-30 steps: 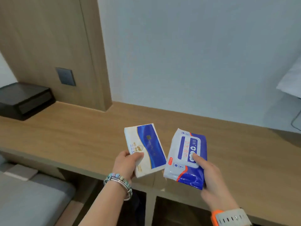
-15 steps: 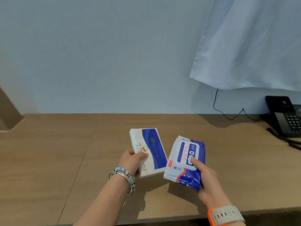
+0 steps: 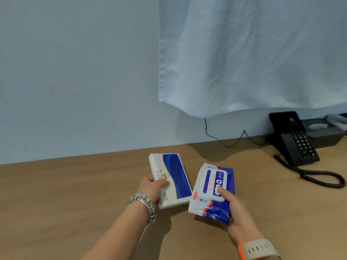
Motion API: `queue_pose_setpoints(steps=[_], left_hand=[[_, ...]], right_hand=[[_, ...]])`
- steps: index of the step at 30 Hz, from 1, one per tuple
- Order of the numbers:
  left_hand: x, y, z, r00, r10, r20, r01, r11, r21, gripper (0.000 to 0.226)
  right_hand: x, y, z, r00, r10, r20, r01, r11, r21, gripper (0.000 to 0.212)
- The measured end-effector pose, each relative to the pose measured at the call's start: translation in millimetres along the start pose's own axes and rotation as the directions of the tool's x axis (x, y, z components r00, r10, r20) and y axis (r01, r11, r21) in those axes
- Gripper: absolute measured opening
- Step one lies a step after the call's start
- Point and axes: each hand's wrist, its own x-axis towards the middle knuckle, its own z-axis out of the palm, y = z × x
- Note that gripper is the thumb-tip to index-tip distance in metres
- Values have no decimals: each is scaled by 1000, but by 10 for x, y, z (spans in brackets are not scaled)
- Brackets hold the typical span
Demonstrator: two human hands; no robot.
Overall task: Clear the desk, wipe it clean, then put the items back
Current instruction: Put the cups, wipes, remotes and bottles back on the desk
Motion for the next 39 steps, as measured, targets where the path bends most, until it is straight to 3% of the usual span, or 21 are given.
queue_pose_setpoints(steps=[13,17,20,23,26,28,30,32,35,37,39], left_hand=[[46,-251,1879,984,-132,-118,105,972,-212,20],[32,-302,2221,976,-213,-40,177,891,-418,24],[-1,-279,2369,966,-249,70,254,863,-437,18],[-19,-250,2318,953,-278,120,299,930,-215,8],[80,-212,2178,982,-168,-88,180,971,155,12],[163,-180,2083,965,94,-243,48,853,520,28],[169,-138,2052,946,302,-121,-81,578,812,52],[196,-115,2078,950,306,70,-200,418,886,75],[294,-140,2123,960,207,189,-246,296,923,76],[359,-183,2142,963,215,160,-222,308,925,60],[399,-186,2161,960,270,70,-188,442,877,36]], right_hand=[[881,-1169,-1338,998,42,54,-33,986,-160,41],[992,-1296,-1517,998,36,54,-25,980,-197,47],[1037,-1358,-1590,999,21,38,-13,977,-214,47],[1101,-1424,-1647,999,-3,40,12,973,-229,45],[1161,-1471,-1632,999,-21,28,27,974,-224,45],[1187,-1478,-1607,1000,-26,17,29,976,-218,45],[1205,-1468,-1600,1000,-23,11,24,976,-215,45],[1227,-1467,-1608,1000,-15,5,16,973,-229,45],[1287,-1520,-1647,1000,-11,4,12,963,-270,45],[1343,-1587,-1688,999,-32,8,33,945,-326,43],[1398,-1673,-1732,998,-57,22,61,913,-403,41]])
